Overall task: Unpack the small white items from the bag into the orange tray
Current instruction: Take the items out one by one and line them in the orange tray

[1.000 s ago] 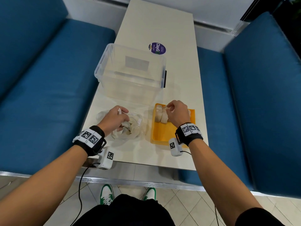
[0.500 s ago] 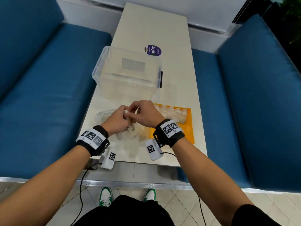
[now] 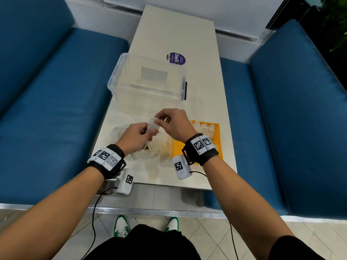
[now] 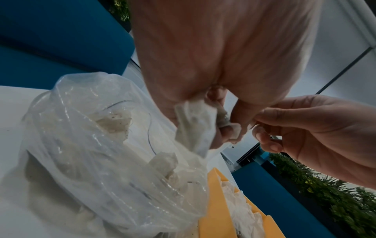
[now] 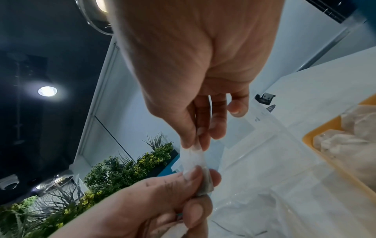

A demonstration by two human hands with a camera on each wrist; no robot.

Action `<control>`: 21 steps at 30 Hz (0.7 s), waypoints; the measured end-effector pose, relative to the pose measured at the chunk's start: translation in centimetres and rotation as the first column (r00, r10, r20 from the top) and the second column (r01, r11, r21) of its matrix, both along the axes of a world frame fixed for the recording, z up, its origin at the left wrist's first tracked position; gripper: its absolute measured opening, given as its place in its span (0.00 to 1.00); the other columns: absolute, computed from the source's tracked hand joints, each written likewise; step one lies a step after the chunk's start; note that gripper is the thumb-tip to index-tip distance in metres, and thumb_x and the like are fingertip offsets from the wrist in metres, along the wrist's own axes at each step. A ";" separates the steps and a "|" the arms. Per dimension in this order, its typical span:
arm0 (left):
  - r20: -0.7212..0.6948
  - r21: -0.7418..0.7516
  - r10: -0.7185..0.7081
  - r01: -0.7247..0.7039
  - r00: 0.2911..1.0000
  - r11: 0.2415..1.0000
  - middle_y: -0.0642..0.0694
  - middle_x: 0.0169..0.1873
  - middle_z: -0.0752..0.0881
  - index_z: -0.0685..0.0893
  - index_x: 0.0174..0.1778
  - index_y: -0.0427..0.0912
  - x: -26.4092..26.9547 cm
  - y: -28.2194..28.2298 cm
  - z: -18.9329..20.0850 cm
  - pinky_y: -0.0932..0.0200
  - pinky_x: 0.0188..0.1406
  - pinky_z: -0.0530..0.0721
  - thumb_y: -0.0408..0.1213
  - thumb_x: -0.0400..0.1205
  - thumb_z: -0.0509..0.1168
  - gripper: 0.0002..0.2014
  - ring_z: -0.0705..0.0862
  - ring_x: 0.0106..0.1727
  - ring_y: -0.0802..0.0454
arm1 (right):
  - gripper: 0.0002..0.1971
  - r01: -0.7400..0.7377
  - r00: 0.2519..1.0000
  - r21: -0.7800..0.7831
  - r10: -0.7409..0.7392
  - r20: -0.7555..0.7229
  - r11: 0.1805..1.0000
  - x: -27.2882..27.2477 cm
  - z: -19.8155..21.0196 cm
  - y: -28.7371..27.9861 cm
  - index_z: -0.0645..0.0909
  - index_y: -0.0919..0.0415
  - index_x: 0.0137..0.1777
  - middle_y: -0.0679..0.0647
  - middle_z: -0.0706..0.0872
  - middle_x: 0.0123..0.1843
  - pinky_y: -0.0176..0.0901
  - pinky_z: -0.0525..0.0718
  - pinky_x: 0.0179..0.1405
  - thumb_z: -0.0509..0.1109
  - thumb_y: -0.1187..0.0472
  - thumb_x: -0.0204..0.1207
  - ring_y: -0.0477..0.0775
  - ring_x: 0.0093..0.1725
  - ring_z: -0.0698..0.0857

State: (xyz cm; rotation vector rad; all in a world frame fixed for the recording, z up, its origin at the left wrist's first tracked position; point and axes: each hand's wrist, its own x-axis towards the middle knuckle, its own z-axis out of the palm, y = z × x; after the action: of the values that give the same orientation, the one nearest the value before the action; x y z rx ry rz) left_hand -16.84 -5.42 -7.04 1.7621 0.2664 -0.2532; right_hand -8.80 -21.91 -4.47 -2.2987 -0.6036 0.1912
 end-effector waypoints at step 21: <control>-0.087 0.040 0.033 -0.030 0.996 0.999 0.49 0.28 0.80 0.88 0.52 0.41 0.4 0.8 -1.4 0.54 0.33 0.76 0.21 0.81 0.57 0.17 0.76 0.27 0.51 | 0.04 0.220 0.974 -0.238 -0.225 0.010 0.946 3.1 -1.7 -10.5 0.90 0.56 0.51 0.49 0.90 0.46 0.31 0.79 0.45 0.73 0.59 0.81 0.47 0.46 0.84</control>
State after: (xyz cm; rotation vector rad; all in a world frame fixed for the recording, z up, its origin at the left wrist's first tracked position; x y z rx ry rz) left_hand -16.47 -4.58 -8.47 1.7861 0.3644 -0.3048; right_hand -5.75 -32.42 -6.17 -2.5723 -0.3206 0.1828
